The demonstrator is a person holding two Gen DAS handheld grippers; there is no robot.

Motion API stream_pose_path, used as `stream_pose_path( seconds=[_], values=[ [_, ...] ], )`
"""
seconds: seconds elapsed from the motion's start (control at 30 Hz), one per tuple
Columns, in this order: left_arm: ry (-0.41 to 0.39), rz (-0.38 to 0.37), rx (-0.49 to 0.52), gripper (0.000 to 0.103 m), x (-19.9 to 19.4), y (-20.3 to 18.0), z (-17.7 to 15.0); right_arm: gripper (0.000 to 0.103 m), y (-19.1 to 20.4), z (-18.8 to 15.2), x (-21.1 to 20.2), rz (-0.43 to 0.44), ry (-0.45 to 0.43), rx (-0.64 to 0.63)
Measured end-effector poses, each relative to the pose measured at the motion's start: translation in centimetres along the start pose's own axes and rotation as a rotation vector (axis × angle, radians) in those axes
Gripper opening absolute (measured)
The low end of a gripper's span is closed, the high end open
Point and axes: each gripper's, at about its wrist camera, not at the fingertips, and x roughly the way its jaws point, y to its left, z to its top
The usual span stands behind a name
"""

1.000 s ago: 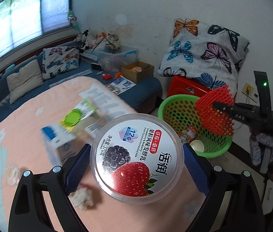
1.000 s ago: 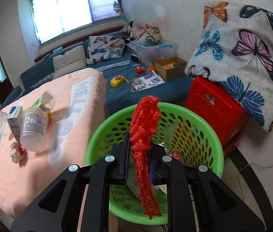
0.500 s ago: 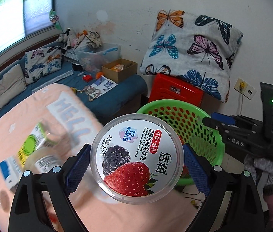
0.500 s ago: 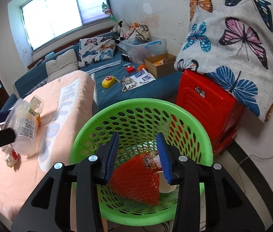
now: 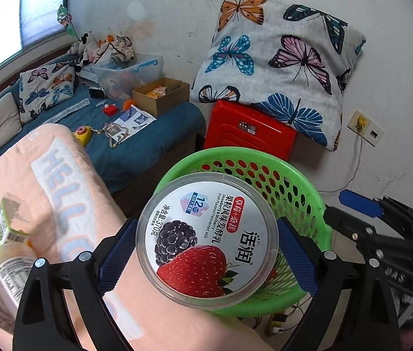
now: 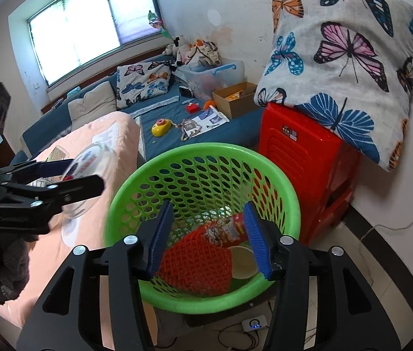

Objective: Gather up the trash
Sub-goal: 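Carry the red net to the green basket and open the right gripper while the left holds the yogurt cup, then drop the strawberry yogurt cup into the green basket with the left gripper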

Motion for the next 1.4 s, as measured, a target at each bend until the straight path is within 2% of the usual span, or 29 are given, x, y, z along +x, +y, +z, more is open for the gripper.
stream_pose_path(
  seconds=[0.37,0.57,0.8,1.2,1.4],
  values=[
    [0.030,-0.036,-0.035,0.091,1.5,0.0,-0.6,0.054,0.0,-1.2,-0.1,0.015,0.015,0.018],
    [0.014,-0.066,-0.065,0.093,0.9,0.5,-0.6,0.054,0.6,-1.3,-0.2,0.020,0.016,0.009],
    [-0.009,-0.051,-0.077,0.093,-0.7,1.1,-1.1,0.055,1.4,-1.4,-0.7,0.025,0.017,-0.007],
    [-0.108,0.094,-0.121,0.093,-8.0,5.7,-5.1,0.060,5.6,-0.5,-0.8,0.090,0.007,-0.079],
    [-0.149,0.224,-0.159,0.093,-12.3,10.3,-7.9,0.061,9.5,0.0,0.0,0.157,0.012,-0.140]
  ],
)
